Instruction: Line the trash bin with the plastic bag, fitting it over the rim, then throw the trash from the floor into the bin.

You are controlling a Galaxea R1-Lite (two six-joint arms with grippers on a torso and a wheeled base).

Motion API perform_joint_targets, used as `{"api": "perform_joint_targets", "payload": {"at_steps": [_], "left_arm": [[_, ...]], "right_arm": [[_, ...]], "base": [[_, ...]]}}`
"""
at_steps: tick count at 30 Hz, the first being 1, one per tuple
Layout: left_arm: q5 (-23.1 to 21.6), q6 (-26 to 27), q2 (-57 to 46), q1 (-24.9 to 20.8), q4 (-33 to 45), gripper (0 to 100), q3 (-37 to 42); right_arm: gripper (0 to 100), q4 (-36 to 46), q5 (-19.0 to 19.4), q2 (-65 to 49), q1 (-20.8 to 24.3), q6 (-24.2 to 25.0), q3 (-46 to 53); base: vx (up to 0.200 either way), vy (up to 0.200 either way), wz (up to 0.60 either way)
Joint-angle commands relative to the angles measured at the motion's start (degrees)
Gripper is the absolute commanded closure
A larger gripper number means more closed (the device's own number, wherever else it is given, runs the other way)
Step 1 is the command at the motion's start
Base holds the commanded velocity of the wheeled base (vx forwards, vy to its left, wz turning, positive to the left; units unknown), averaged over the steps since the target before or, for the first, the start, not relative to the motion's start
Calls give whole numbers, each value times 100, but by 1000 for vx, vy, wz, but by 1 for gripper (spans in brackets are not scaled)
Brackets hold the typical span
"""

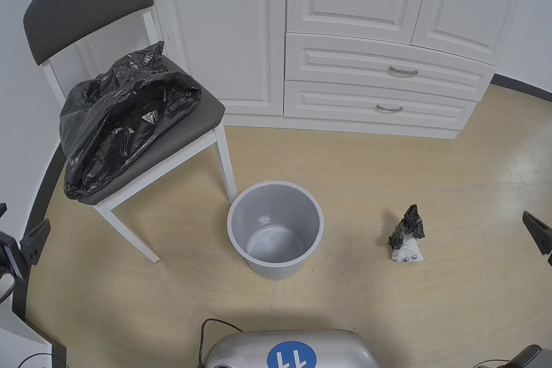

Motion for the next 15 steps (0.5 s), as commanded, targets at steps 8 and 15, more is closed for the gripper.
{"api": "perform_joint_targets", "payload": {"at_steps": [8, 15], "left_arm": [[731, 608, 2366, 31, -368, 0, -876], [1267, 942, 3350, 31, -773, 0, -1518]], "right_arm": [[0, -1623, -1271, 1442, 1806, 1678, -5], [0, -2475, -1288, 1512, 2439, 2205, -75]], "base": [[0, 0, 0], [0, 0, 0]]}}
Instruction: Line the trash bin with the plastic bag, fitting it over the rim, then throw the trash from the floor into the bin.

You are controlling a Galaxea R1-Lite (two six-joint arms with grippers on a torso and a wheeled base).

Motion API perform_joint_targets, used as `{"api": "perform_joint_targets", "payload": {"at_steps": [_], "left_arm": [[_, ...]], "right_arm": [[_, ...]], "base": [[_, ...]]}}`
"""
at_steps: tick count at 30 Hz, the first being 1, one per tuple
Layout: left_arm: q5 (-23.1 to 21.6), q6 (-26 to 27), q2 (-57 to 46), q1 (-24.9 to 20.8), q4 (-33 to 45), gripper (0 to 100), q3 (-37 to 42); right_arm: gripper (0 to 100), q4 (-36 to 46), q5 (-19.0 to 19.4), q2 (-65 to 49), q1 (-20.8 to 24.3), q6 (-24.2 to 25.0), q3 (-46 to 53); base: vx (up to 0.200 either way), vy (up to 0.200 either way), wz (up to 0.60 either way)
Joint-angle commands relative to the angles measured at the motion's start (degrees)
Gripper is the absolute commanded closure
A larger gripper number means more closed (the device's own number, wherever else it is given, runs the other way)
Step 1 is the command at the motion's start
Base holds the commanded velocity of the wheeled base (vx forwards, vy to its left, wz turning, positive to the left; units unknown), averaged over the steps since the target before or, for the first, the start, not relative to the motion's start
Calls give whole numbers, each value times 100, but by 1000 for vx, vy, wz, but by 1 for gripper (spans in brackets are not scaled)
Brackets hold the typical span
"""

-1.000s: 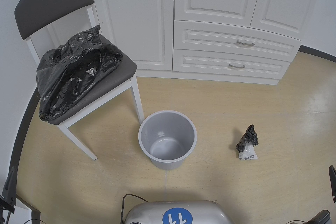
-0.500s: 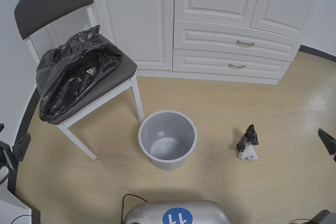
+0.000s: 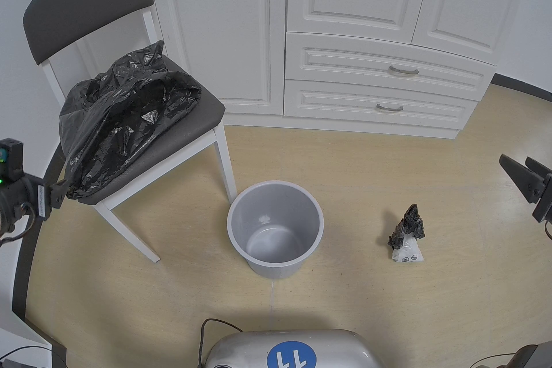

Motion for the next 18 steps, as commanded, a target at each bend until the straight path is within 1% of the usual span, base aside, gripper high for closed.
{"api": "perform_joint_targets", "payload": {"at_steps": [1, 2, 4, 7, 10, 12, 18], "left_arm": [[316, 273, 1140, 6, -182, 0, -533], [386, 353, 1281, 6, -208, 0, -603], [448, 423, 1491, 6, -252, 0, -691], [544, 432, 1825, 59, -384, 0, -849], [553, 440, 2054, 103, -507, 0, -972], [553, 440, 2388, 182, -656, 0, -1174], [553, 440, 2933, 322, -823, 0, -1596]], "right_arm": [[0, -515, -72, 188, 589, 228, 26], [0, -612, -89, 206, 712, 263, 26], [0, -630, -124, 206, 791, 307, 8], [0, -647, -212, 241, 817, 369, -36], [0, -656, -291, 267, 817, 395, -97], [0, -656, -406, 276, 817, 457, -159], [0, -656, -423, 232, 817, 448, -176]], "base": [[0, 0, 0], [0, 0, 0], [0, 0, 0], [0, 0, 0], [0, 0, 0], [0, 0, 0], [0, 0, 0]]}}
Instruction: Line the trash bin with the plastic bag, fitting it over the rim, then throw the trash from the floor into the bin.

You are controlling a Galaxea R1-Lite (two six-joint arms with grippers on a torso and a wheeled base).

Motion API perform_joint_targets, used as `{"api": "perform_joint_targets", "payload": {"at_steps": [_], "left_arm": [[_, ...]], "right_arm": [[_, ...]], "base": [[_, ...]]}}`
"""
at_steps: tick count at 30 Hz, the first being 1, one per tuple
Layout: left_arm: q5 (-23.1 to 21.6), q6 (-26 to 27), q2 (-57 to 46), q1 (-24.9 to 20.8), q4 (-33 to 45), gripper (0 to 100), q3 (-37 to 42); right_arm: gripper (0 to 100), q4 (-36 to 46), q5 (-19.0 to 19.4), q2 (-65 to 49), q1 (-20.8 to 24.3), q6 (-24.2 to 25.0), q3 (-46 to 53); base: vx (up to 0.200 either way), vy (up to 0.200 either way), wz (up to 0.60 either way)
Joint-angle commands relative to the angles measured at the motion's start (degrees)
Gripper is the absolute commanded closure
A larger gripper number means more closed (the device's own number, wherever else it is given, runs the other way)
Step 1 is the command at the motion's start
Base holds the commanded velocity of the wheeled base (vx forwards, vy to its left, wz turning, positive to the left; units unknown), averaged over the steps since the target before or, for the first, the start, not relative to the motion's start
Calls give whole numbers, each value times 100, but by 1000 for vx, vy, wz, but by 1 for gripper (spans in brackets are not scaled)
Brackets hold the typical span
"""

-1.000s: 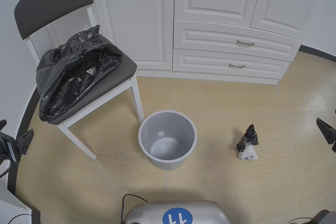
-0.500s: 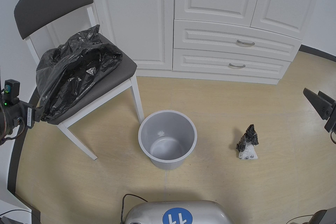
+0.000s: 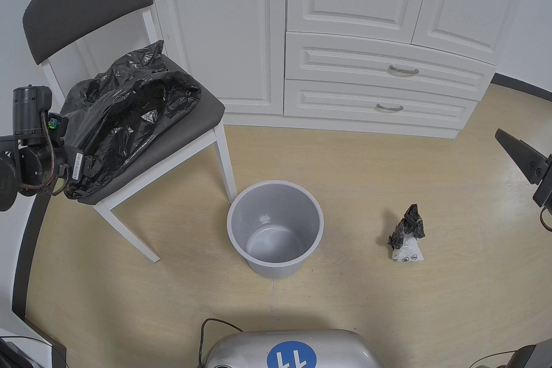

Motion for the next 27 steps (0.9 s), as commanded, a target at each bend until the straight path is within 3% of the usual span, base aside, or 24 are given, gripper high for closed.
{"api": "perform_joint_targets", "payload": {"at_steps": [1, 12, 26, 27], "left_arm": [[8, -1, 579, 121, -93, 0, -315], [17, -10, 1177, 148, -181, 0, -1000], [210, 333, 1317, 209, -664, 0, -1097], [210, 342, 1317, 218, -673, 100, -1088]], "right_arm": [[0, -1, -15, -29, 13, 3, -32], [0, -1, -15, -11, 57, 3, -41], [0, -1, -15, -46, 48, -6, -68], [0, -1, -15, -55, 48, -6, -59]], "base": [[0, 0, 0], [0, 0, 0], [0, 0, 0], [0, 0, 0]]}}
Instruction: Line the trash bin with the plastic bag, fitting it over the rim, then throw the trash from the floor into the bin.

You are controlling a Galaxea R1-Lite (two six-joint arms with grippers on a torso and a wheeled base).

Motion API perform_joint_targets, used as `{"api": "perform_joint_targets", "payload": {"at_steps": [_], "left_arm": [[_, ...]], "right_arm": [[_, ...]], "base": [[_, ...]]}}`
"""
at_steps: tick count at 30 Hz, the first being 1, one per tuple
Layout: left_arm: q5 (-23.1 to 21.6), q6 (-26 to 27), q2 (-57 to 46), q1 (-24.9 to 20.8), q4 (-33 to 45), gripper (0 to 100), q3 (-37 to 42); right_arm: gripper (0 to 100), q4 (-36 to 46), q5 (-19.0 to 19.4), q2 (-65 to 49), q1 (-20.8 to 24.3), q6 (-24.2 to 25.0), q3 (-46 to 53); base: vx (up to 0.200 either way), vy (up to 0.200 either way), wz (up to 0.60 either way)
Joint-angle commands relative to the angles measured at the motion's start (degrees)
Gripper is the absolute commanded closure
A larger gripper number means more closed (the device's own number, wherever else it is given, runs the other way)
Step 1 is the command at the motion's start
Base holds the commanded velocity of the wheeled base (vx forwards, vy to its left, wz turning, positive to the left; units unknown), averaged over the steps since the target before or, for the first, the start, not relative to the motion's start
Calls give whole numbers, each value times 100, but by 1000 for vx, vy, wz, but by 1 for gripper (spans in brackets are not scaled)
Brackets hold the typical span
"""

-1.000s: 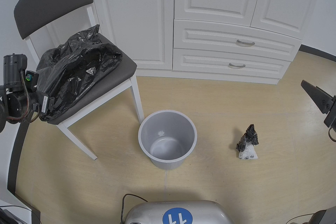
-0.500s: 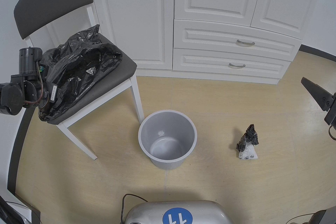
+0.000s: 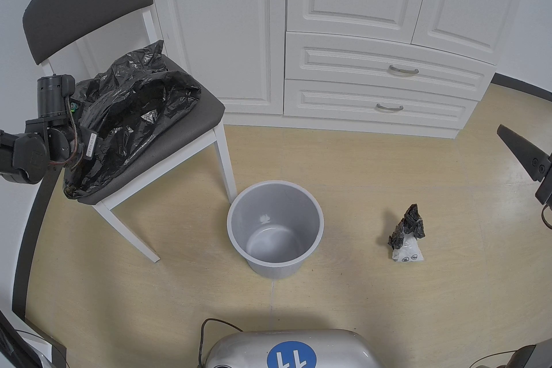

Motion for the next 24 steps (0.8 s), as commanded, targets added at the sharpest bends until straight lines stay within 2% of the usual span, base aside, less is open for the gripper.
{"api": "perform_joint_targets", "payload": {"at_steps": [1, 13, 17, 18, 21, 23, 24], "left_arm": [[-26, 98, -41, 44, -19, 100, 50], [-52, 98, -225, 18, -98, 100, 200], [-70, 116, -454, -53, -397, 100, 481], [-105, 107, -594, -149, -748, 100, 718], [-377, 107, -753, -193, -1223, 100, 1211], [-377, 107, -753, -193, -1223, 100, 1211], [-896, 45, -884, -184, -1759, 100, 1755]], "right_arm": [[0, -10, 1, -40, 3, -6, -13], [0, 16, 10, -84, 3, -76, 58], [0, 60, 1, -119, 3, -94, 58], [0, 78, -8, -145, 3, -191, 84], [0, 78, 1, -128, 3, -278, 172], [0, 78, 1, -128, 3, -278, 172], [0, 69, 1, -57, -15, -322, 277]], "base": [[0, 0, 0], [0, 0, 0], [0, 0, 0], [0, 0, 0], [0, 0, 0], [0, 0, 0], [0, 0, 0]]}}
